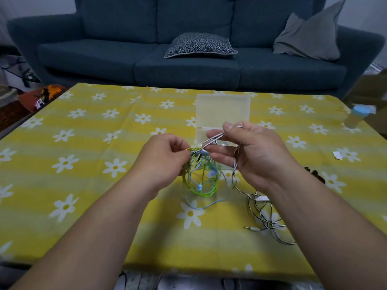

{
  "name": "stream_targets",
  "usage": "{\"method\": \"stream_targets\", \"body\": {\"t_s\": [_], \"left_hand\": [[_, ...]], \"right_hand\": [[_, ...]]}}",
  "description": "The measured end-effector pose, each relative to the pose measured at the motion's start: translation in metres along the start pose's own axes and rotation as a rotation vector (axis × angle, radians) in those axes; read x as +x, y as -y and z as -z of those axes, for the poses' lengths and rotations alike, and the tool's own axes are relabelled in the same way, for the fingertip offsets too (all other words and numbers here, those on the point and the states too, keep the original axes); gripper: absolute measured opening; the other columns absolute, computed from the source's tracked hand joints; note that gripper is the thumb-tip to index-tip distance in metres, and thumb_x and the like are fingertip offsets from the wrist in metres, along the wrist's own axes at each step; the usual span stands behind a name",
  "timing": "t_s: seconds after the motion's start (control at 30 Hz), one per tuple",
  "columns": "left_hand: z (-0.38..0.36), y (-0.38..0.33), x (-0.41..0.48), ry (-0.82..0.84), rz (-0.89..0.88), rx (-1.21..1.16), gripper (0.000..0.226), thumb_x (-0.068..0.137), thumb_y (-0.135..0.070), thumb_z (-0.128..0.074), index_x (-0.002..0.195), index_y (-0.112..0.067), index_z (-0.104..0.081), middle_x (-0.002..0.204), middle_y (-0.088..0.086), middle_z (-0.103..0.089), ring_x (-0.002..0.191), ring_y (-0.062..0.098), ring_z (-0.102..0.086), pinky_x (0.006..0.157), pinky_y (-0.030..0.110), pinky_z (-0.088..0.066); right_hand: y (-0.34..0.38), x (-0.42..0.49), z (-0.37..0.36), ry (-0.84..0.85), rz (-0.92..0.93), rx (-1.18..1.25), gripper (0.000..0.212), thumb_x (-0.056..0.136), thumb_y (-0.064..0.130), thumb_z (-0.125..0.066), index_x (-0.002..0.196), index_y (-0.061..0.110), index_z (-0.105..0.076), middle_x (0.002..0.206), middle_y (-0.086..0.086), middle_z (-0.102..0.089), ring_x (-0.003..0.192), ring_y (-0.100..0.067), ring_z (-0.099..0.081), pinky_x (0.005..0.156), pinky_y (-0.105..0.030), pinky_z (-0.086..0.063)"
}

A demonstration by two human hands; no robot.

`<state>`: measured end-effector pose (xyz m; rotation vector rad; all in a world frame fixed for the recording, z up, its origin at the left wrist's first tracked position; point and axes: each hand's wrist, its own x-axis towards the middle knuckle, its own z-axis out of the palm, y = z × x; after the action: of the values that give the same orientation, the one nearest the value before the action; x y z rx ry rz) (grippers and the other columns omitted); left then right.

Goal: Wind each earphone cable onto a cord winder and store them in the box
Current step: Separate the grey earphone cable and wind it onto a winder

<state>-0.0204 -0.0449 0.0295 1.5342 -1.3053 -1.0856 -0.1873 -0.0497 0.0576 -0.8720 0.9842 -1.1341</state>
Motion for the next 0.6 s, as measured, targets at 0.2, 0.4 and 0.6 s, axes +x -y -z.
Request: {"method": "stream_targets", "body": {"t_s": [0.2, 0.4, 0.6], "left_hand": [[-0.0044, -0.0051, 0.0016, -0.049, 0.113, -0.184, 0.019, 0.092, -0.008, -0.059, 0.075, -0.016, -0.055, 0.074, 0.010, -0.058, 0.055, 0.020, -0.054, 0.058, 0.036, -0.054], [-0.0031, -0.0089, 0.0041, -0.118, 0.186, -0.391, 0.012, 0.093, -0.002, -0.058, 0.088, -0.012, -0.062, 0.070, 0.006, -0.056, 0.055, 0.018, -0.052, 0.051, 0.027, -0.045], [0.0004, -0.0066, -0.0006, 0.080, 0.091, -0.311, 0.007, 0.092, -0.006, -0.064, 0.095, -0.012, -0.065, 0.075, 0.007, -0.061, 0.063, 0.015, -0.055, 0.052, 0.024, -0.046]], "right_hand": [[-0.0006, 0.0017, 0.0016, 0.003, 0.026, 0.016, 0.023, 0.101, 0.006, -0.048, 0.079, 0.013, -0.044, 0.078, -0.011, -0.074, 0.061, -0.021, -0.070, 0.050, -0.022, -0.049], [-0.0052, 0.0023, 0.0004, 0.005, 0.027, -0.012, 0.025, 0.101, 0.003, -0.046, 0.077, 0.010, -0.046, 0.069, -0.009, -0.069, 0.055, -0.017, -0.064, 0.052, -0.024, -0.038], [-0.0051, 0.0045, 0.0006, -0.022, 0.040, 0.008, 0.030, 0.100, 0.002, -0.047, 0.073, 0.013, -0.041, 0.065, -0.008, -0.066, 0.051, -0.015, -0.060, 0.050, -0.024, -0.037]]}}
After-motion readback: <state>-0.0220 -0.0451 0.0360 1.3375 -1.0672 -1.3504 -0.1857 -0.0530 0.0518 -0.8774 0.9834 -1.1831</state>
